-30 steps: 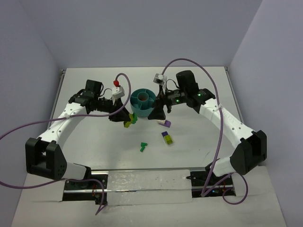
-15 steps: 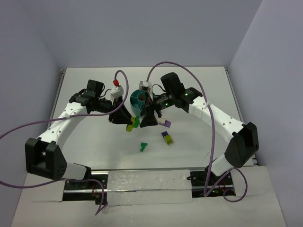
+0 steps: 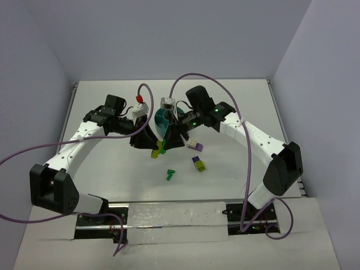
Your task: Sort the legos into containers by color
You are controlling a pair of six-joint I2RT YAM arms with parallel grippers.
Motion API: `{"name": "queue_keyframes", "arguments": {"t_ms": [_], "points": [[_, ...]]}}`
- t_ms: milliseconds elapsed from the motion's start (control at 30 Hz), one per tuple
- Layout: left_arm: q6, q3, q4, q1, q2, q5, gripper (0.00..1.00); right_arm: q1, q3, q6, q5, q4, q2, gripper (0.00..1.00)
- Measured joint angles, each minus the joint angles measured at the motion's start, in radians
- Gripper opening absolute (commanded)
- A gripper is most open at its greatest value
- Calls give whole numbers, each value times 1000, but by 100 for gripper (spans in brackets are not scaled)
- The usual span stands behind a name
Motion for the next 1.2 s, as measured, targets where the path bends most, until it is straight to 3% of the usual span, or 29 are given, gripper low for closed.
{"name": "queue_keyframes", "arguments": {"t_ms": [267, 467, 867, 1100, 1200], "points": [[-3, 1, -7, -8, 1, -4, 0, 3, 13, -12, -4, -12, 31, 31], [-13, 1, -7, -8, 1, -10, 0, 3, 20, -19, -7, -26, 38, 1], [9, 1, -24, 18, 1, -22, 0, 3, 20, -70, 22, -46, 38, 0], [102, 44, -100, 100, 12, -48, 0, 0, 8, -122, 36, -163, 38, 0], [67, 44, -81, 131, 12, -54, 0, -10, 0, -130, 61, -171, 35, 0]]}}
